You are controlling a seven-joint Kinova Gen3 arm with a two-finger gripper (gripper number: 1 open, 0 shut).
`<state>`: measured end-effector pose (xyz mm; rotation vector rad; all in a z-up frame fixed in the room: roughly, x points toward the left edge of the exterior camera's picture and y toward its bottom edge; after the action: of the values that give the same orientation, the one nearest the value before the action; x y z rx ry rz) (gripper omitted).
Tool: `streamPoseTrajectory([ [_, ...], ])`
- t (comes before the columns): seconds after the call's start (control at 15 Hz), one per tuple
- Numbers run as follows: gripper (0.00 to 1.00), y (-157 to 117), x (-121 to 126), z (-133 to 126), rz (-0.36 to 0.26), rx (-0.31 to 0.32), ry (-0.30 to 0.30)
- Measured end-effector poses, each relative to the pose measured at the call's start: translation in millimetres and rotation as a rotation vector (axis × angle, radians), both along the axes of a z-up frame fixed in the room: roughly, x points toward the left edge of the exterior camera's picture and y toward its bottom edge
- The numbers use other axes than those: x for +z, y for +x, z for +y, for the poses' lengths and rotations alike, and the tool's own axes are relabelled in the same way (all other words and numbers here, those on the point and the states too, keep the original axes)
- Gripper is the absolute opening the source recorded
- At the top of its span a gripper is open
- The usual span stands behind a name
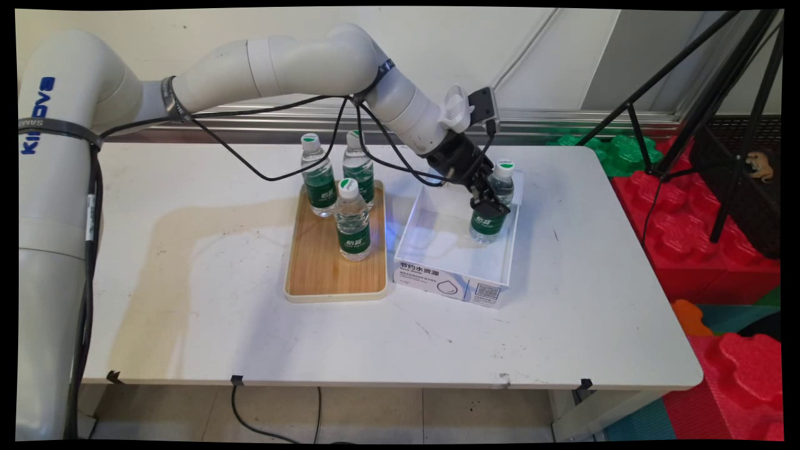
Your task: Place the picked object on the tray
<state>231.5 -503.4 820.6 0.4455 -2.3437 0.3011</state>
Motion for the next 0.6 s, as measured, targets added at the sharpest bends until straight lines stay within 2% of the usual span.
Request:
streamPoseTrajectory([
  [0.4, 0.00, 4.6, 3.9, -3.6, 0.020, 0.012, 0.012],
  [0.6, 0.00, 14.7, 14.8, -2.2, 0.038, 0.016, 0.010],
])
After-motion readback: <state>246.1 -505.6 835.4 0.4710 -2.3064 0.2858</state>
